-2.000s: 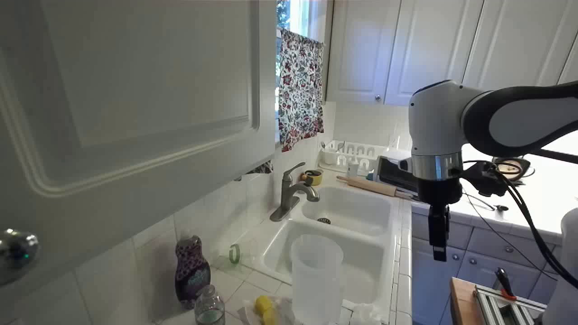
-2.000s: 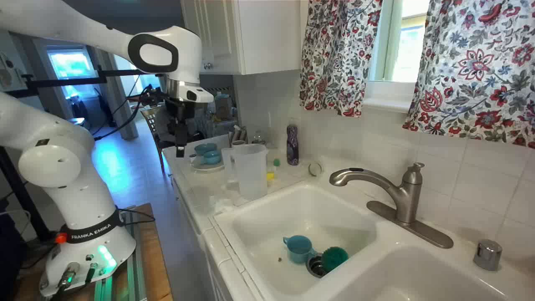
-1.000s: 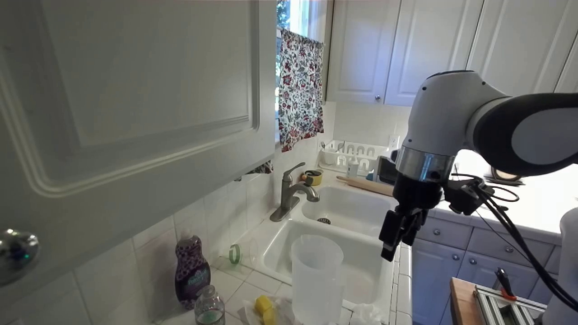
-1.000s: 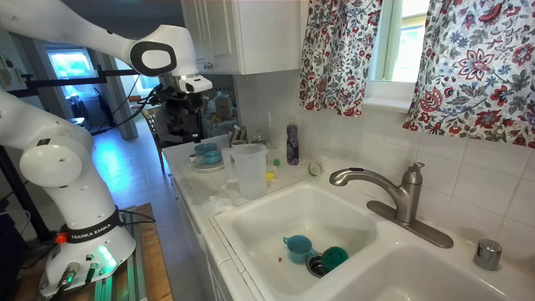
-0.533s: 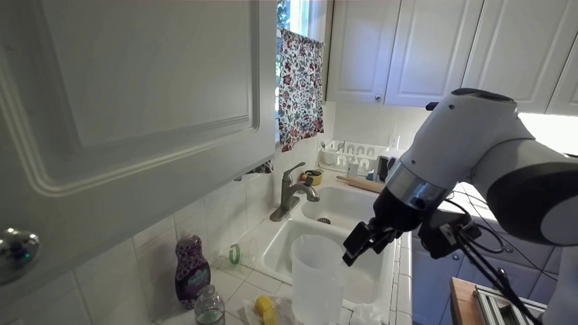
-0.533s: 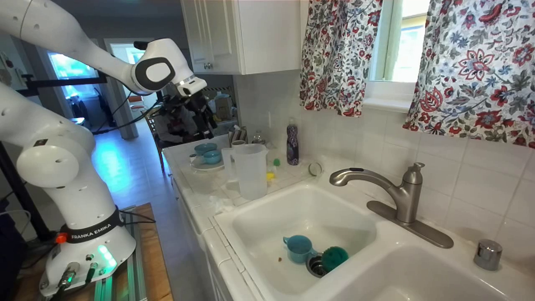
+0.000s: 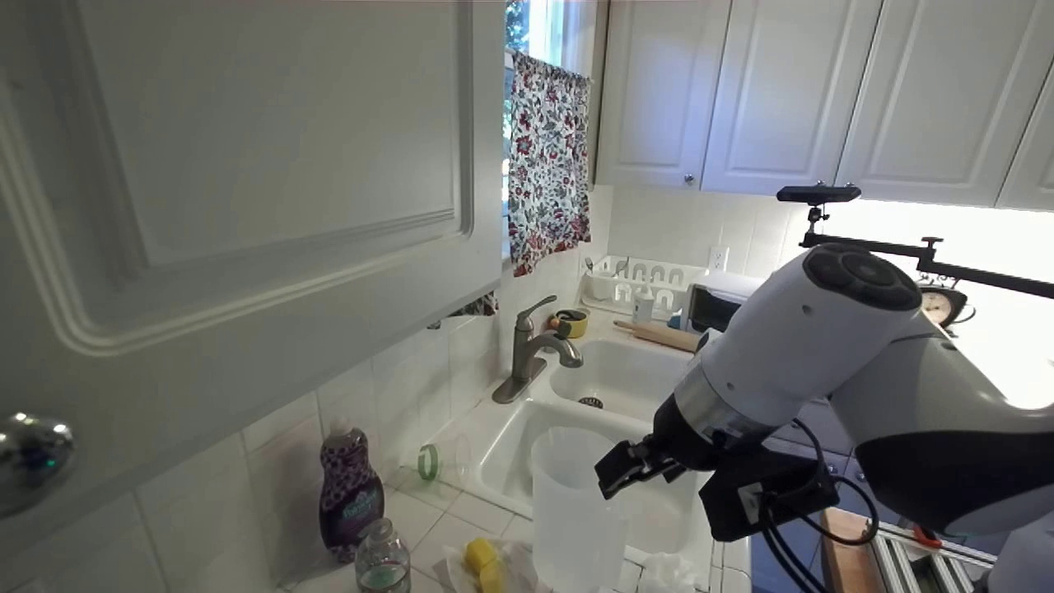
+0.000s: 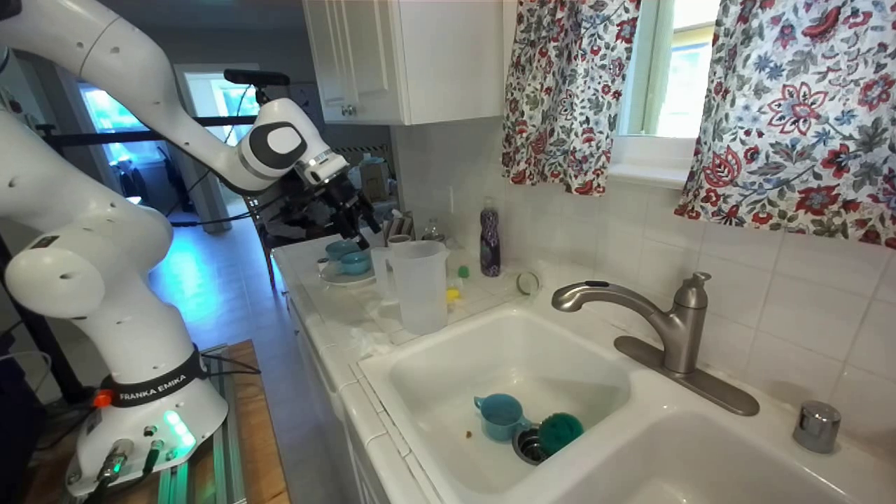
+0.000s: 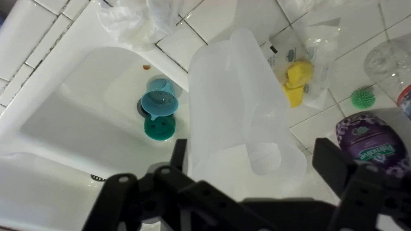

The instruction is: Pour the water in the jug into the sink

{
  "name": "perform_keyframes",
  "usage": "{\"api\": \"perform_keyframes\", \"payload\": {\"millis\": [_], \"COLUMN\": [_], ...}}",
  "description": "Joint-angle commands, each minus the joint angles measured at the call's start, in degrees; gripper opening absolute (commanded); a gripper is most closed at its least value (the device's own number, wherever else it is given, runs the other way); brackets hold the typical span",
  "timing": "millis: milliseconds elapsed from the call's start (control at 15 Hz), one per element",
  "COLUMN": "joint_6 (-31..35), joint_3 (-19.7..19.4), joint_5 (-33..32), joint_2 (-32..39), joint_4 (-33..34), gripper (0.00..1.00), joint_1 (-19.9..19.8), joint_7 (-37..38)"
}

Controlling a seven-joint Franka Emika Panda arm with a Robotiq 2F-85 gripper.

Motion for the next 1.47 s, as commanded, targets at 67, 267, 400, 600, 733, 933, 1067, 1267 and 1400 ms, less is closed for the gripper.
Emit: {"api": "perform_keyframes", "payload": {"millis": [67, 267, 400, 600, 733, 933, 1067, 1267, 1400], "joint_6": [2.07, 3.64, 2.37, 3.91, 3.95, 4.58, 4.27, 3.78, 2.57], "joint_3": [4.88, 8.43, 7.33, 9.32, 9.33, 10.03, 10.73, 12.85, 14.72], "joint_5": [-7.89, -10.83, -9.40, -10.72, -10.76, -11.11, -11.00, -11.64, -12.07], "joint_2": [3.25, 3.55, 2.83, 2.84, 2.84, 2.94, 2.55, 2.39, 2.28], "joint_4": [0.05, 0.00, 0.00, 0.00, 0.00, 0.24, 0.73, 1.45, 1.83], "gripper": [1.00, 1.00, 1.00, 1.00, 1.00, 1.00, 1.00, 1.00, 1.00], "joint_1": [-3.84, -6.93, -5.48, -7.50, -7.54, -8.01, -7.68, -8.45, -9.71], "joint_7": [11.41, 15.85, 13.63, 14.92, 14.92, 15.68, 16.23, 17.01, 17.98]}}
